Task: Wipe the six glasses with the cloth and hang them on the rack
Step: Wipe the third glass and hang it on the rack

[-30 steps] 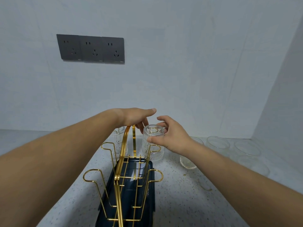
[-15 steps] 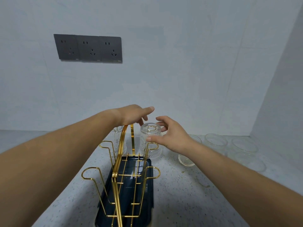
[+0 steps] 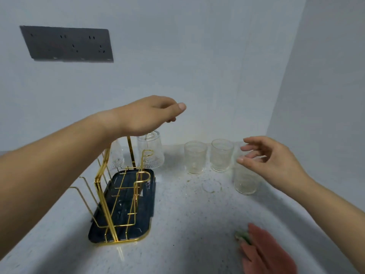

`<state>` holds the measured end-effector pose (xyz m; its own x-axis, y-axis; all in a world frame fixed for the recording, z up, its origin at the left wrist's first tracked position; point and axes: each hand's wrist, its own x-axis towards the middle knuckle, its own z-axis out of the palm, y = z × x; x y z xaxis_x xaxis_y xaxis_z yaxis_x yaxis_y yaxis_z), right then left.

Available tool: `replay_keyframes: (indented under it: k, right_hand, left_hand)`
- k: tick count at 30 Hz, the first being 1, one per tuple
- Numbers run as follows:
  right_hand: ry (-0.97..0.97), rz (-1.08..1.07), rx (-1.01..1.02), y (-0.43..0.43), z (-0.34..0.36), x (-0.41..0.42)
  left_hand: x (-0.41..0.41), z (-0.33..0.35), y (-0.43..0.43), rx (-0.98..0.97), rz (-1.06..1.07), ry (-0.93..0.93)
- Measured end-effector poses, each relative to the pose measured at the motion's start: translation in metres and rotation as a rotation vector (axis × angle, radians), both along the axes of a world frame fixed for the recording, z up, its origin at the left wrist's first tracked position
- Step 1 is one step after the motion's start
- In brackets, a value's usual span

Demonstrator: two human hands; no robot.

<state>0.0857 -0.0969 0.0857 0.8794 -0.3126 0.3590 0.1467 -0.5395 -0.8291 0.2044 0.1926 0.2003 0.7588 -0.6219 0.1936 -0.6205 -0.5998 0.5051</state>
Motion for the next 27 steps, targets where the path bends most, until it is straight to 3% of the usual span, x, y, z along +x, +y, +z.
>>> replay_keyframes:
  k: [6,13,19,27]
  right_hand:
    - [0.162,-0.126,0.038,-0.054,-0.029,-0.041]
    - [0.321,-0.115,0.049,-0.063,-0.074,-0.018]
    - [0.271,-0.026,0.144,-0.058,-0.088,0.0]
    - [0.168,-0.025,0.241,-0.051,-0.09,-0.006]
  left_hand:
    - [-0.067,-0.031,-0.062,-0.06,-0.012,0.156]
    - [-0.07,-0.146,-0.149,-0.263,-0.034,0.447]
    - [-0.057,-0.194,-0.185,-0.459,0.007,0.611]
    - [-0.061,-0.204,-0.191,-0.555,-0.01,0.619]
